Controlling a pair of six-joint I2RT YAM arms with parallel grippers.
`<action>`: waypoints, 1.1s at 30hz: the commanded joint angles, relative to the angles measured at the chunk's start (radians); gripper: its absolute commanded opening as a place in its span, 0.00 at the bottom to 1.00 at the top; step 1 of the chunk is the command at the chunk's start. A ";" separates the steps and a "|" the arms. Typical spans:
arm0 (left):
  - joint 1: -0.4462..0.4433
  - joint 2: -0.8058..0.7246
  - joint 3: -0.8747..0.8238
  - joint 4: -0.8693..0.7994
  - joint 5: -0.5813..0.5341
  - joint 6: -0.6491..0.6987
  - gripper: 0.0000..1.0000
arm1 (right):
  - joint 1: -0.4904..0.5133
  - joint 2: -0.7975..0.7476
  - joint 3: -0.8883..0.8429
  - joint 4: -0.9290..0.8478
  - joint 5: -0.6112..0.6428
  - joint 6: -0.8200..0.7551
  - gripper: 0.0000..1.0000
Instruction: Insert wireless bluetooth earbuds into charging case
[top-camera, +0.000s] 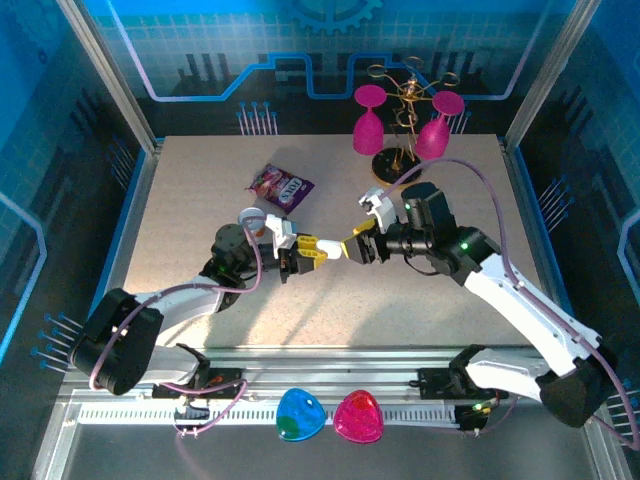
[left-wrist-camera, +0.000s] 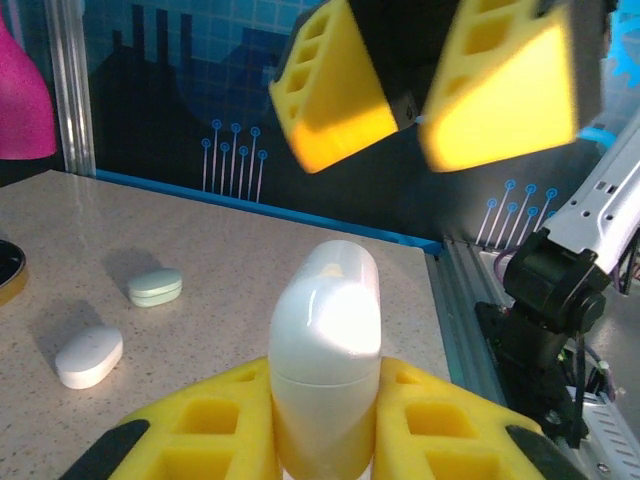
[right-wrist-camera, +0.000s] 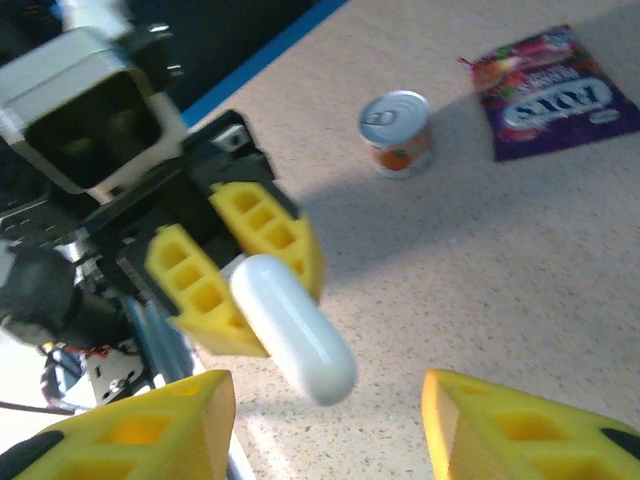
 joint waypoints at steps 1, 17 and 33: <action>0.003 0.001 0.035 0.057 0.081 -0.049 0.21 | 0.005 -0.038 -0.062 0.094 -0.126 -0.116 0.56; 0.003 0.009 0.066 0.084 0.208 -0.108 0.21 | 0.003 0.005 -0.150 0.224 -0.294 -0.165 0.25; -0.001 -0.160 0.024 -0.303 -0.084 0.234 0.99 | -0.167 -0.042 -0.431 0.469 0.072 0.220 0.22</action>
